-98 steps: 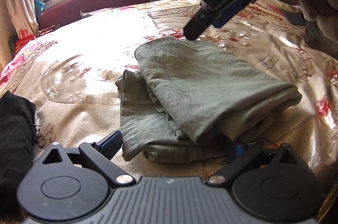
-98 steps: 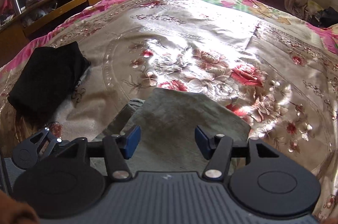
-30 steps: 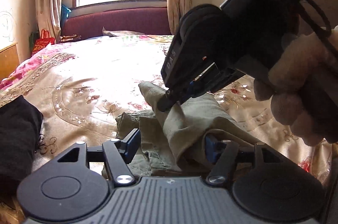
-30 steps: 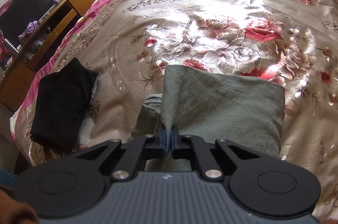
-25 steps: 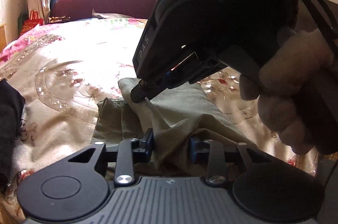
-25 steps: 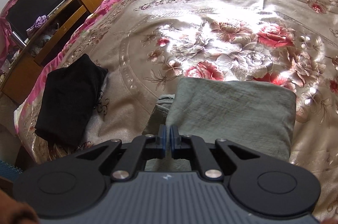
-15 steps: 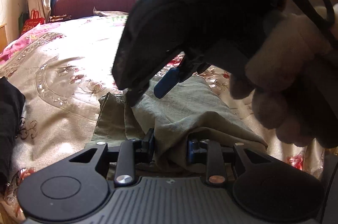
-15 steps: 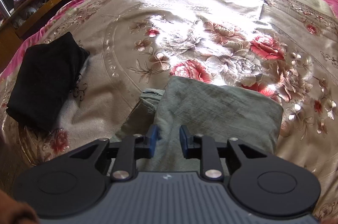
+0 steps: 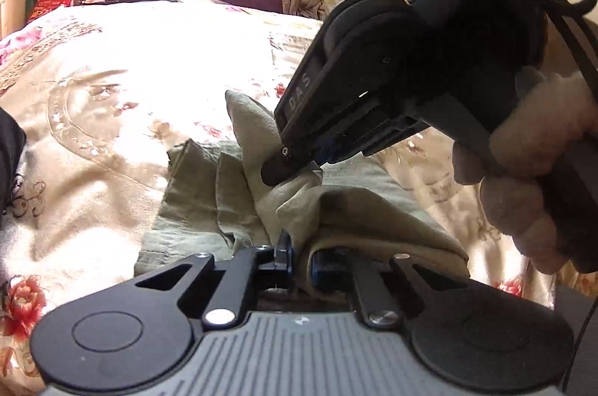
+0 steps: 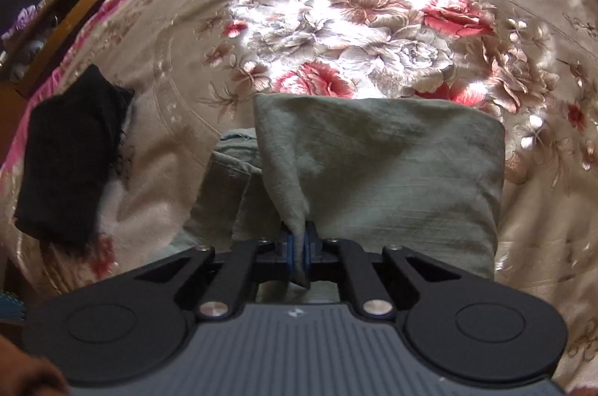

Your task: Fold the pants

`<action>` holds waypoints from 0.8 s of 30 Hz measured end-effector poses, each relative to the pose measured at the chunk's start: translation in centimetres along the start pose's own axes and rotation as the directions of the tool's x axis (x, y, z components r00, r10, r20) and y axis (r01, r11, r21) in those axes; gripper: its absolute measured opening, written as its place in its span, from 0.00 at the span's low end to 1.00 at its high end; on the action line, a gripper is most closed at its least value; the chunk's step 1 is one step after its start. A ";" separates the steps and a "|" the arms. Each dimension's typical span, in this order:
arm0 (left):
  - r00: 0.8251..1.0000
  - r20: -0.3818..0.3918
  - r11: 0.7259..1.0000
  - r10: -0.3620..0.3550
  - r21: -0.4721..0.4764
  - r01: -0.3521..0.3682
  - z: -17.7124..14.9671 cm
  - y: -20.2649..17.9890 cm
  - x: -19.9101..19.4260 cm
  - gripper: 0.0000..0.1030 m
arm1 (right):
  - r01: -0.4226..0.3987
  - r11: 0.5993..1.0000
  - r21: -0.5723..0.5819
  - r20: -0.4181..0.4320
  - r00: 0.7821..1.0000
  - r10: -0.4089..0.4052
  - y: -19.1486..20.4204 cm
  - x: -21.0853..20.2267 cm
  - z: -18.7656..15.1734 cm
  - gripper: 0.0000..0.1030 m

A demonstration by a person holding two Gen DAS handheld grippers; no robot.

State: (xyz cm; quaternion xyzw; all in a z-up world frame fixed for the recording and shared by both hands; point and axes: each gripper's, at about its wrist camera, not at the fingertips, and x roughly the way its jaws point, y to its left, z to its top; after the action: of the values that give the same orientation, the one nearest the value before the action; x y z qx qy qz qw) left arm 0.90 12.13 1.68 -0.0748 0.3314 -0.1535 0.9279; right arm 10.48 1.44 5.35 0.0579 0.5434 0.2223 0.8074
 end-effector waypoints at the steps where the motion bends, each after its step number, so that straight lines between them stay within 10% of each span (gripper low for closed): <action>1: 1.000 0.025 1.000 0.005 -0.016 -0.004 0.1 0.3 -0.7 0.24 | -0.034 0.999 -0.002 0.013 0.999 0.034 0.7 -0.3 0.3 0.06; 16: 0.988 0.015 0.965 0.155 -0.216 -0.148 -1.1 5.9 -3.2 0.24 | -0.146 0.988 -0.058 0.021 0.989 0.147 7.0 3.8 0.8 0.05; 24: 0.963 -0.023 0.951 0.269 -0.154 -0.269 -2.0 5.9 -4.9 0.49 | -0.234 0.972 -0.012 0.005 0.972 0.234 6.3 5.0 -0.5 0.16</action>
State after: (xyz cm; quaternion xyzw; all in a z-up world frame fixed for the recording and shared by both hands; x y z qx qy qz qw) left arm -2.58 19.21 1.64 -0.1012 0.3503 0.0007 0.9311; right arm 9.73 9.12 2.96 0.1175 0.5288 0.3187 0.7779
